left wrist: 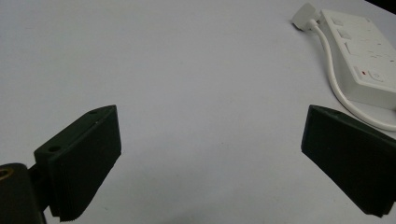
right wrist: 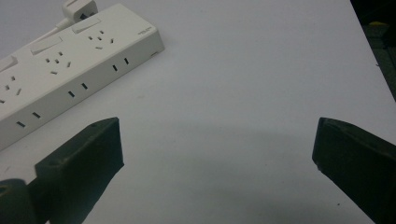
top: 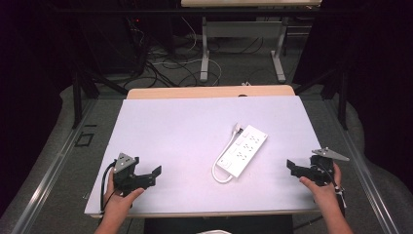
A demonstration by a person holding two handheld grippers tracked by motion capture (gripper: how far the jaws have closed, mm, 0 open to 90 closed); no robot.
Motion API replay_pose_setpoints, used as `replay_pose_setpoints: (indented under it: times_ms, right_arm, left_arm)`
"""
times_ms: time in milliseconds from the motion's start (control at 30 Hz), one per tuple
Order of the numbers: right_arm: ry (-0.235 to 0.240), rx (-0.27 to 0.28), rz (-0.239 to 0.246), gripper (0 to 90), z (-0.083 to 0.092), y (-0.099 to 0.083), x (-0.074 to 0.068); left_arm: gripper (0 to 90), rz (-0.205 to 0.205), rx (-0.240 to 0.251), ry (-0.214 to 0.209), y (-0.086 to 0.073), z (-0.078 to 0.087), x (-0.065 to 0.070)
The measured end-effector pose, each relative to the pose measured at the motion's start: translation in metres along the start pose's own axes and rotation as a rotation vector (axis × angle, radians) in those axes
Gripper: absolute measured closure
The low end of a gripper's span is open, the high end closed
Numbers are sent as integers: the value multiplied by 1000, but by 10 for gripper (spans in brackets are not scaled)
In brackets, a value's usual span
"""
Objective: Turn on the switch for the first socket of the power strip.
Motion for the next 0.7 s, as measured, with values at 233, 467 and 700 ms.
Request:
replay_pose_setpoints:
  times_ms: [233, 467, 700]
  right_arm:
    - [-1, -15, -11, 25, -5, -4, 2]
    - [-2, -23, -17, 28, -8, -6, 1]
    - [2, -28, -9, 30, -10, -8, 0]
  left_arm:
    - [49, 0, 1, 0, 0, 0, 0]
    - [50, 0, 1, 0, 0, 0, -1]
    - [49, 2, 2, 2, 0, 0, -1]
Point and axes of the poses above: each handheld gripper's, and its own axes: z roughly backward along the jaws, y roughly out of its top, x roughly to its right, the point moved 9 cm from there along -z, roughly forward along the jaws, and after that the axes turned 9 degrees about -z, right-handed, at the moved point
